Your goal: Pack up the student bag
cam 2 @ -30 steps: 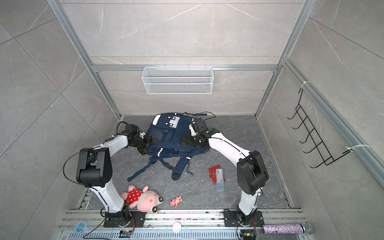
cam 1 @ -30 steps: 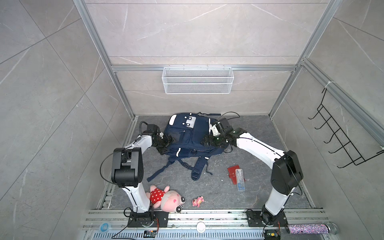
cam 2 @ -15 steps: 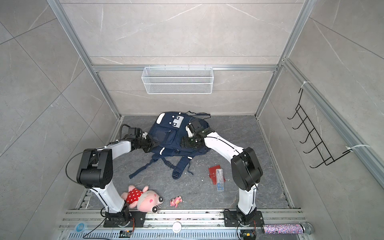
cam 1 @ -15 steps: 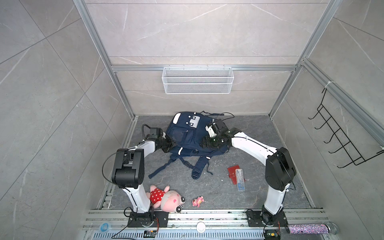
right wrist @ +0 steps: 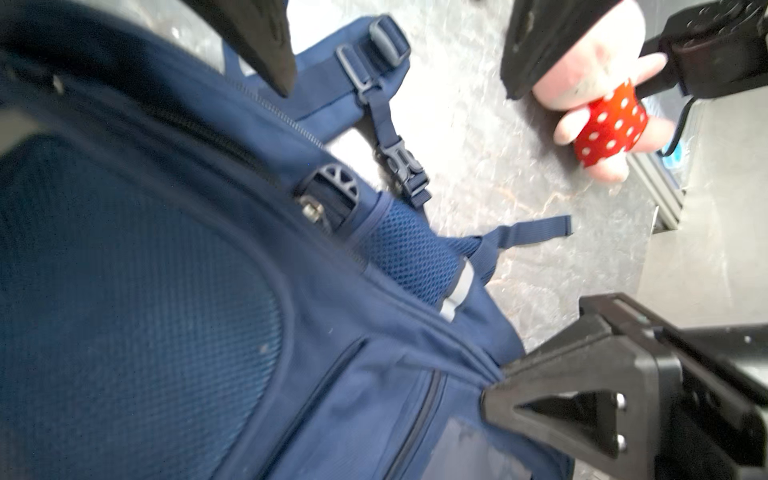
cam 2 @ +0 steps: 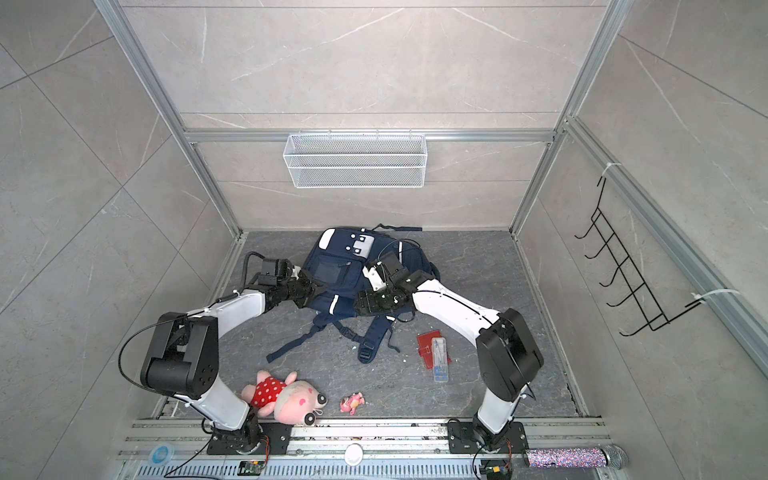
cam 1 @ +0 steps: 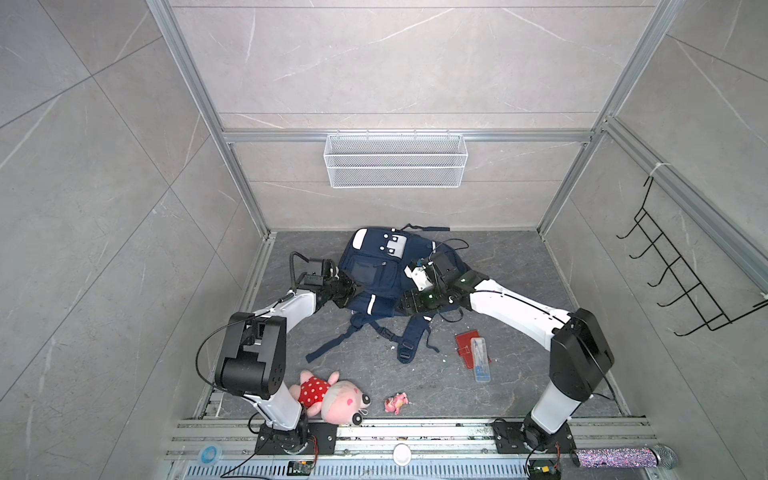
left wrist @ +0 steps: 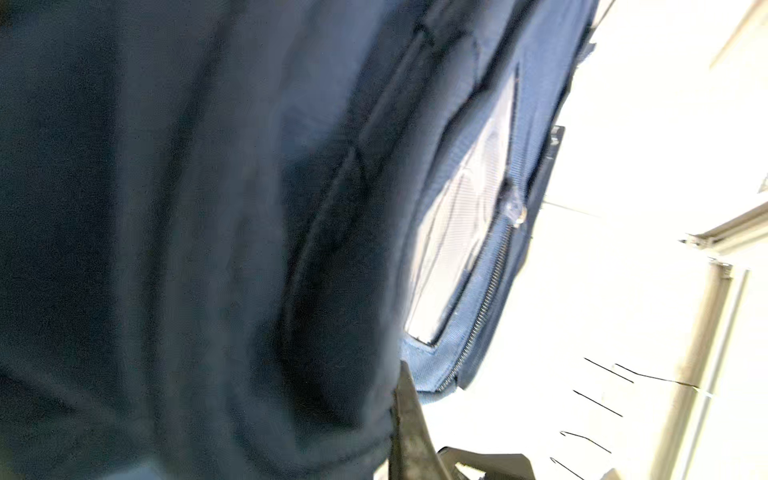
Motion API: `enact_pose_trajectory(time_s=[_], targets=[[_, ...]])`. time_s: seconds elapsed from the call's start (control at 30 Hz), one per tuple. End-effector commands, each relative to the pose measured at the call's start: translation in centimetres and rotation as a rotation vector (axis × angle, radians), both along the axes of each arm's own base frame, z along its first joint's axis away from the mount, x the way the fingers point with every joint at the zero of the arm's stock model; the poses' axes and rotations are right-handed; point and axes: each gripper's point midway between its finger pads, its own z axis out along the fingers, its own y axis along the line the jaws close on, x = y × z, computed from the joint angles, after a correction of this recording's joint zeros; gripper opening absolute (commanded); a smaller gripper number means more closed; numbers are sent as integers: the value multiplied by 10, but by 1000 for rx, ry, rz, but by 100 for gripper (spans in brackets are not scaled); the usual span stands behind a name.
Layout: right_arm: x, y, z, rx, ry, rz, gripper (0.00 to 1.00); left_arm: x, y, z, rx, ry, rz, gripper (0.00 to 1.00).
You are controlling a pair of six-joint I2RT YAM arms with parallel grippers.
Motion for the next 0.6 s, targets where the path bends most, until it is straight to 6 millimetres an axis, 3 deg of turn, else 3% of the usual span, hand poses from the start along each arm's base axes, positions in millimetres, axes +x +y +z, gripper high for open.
enact_pose_trajectory(time_s=[0.0, 0.07, 0.4, 0.57], targets=[[-5, -15, -10, -58, 28, -51, 67, 1, -21, 52, -87, -80, -41, 0], [-1, -20, -15, -84, 41, -83, 60, -1, -28, 60, -100, -84, -42, 0], [30, -31, -35, 13, 158, -251, 54, -3, -52, 97, -165, -119, -46, 0], [61, -36, -38, 98, 163, -368, 52, -6, -58, 104, -176, -124, -64, 0]])
